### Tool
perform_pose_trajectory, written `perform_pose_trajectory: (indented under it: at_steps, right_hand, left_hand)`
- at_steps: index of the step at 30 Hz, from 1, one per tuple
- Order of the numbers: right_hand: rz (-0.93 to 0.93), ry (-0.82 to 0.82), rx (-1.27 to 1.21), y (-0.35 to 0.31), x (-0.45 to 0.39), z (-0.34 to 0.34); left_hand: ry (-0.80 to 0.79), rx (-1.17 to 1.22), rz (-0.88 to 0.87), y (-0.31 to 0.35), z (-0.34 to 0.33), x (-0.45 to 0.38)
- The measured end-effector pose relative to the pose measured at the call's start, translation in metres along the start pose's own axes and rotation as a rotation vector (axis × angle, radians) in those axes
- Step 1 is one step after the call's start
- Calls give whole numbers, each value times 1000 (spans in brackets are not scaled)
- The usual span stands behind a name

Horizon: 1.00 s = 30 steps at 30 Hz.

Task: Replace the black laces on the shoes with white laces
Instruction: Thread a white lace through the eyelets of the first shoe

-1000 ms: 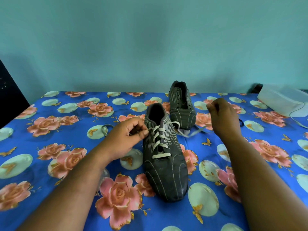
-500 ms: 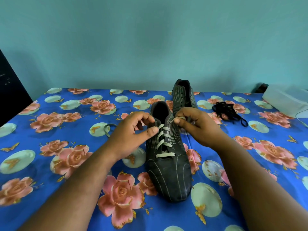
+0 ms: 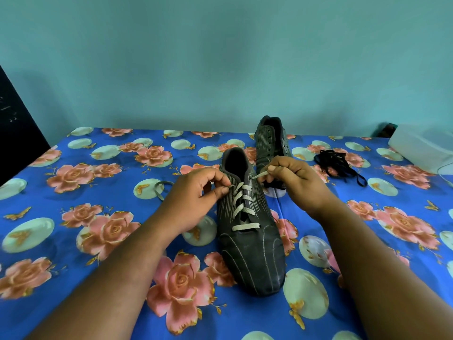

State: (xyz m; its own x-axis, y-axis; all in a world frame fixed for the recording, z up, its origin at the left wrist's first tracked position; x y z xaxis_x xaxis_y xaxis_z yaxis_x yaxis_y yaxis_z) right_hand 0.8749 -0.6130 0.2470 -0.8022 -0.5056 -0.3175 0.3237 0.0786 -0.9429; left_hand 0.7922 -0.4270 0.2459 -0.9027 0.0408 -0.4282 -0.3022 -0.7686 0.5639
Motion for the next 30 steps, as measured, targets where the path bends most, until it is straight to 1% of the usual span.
perform_pose_trajectory:
  at_steps: [3,6,8,10,12,14,16,19,21,24,27,30]
  right_hand:
    - [22,17,42,1,-1,0]
    - [115,47,229,-7,2,-4]
    - [231,62,378,-23,5,-8]
    - [347,-13,531,-33,7,-19]
    - [376,-119,592,-32,8,-30]
    - [357,-168,582,-29,9,-36]
    - [375,-182,580,-34,11,-41]
    - [411,-209,635,-42,14,-51]
    - [380,-230,597,-43,13,-53]
    - [325,-221,532,-37,11,-47]
    - [294,-165,484,-31,9,-36]
    - [284,-142,469,-30,8,-29]
  left_hand:
    - [5,31,11,0,3,1]
    - [26,71,-8,3,6,2]
    - [59,28,-46,9,7,2]
    - [112,-46,-86,17,8,2]
    - [176,-133,-118,24,11,3]
    - [220,-223,-142,30,13,5]
    - [218,-289,-133,31,11,6]
    - [159,-410,-105,29,7,5]
    - [102,-458,-113,28,2,5]
    - [-10,-444,-107,25,-9,5]
    - [-20,-427,-109,25,-8,4]
    - [-17,-425,-110,25,-5,3]
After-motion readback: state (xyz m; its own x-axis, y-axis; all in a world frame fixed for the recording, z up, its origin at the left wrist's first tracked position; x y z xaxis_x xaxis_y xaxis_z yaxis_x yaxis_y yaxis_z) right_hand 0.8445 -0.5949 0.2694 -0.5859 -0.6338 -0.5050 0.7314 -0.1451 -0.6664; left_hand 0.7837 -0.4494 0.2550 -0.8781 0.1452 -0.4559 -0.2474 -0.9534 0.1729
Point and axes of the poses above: each hand's wrist, its own x-axis away from the middle knuckle, its own z-axis out of the back of the hand, y = z × x, the point moved 10 cm from there along -x, towards the middle knuckle, and after that the axes turned 14 degrees about -x, right-handed, at the moved point
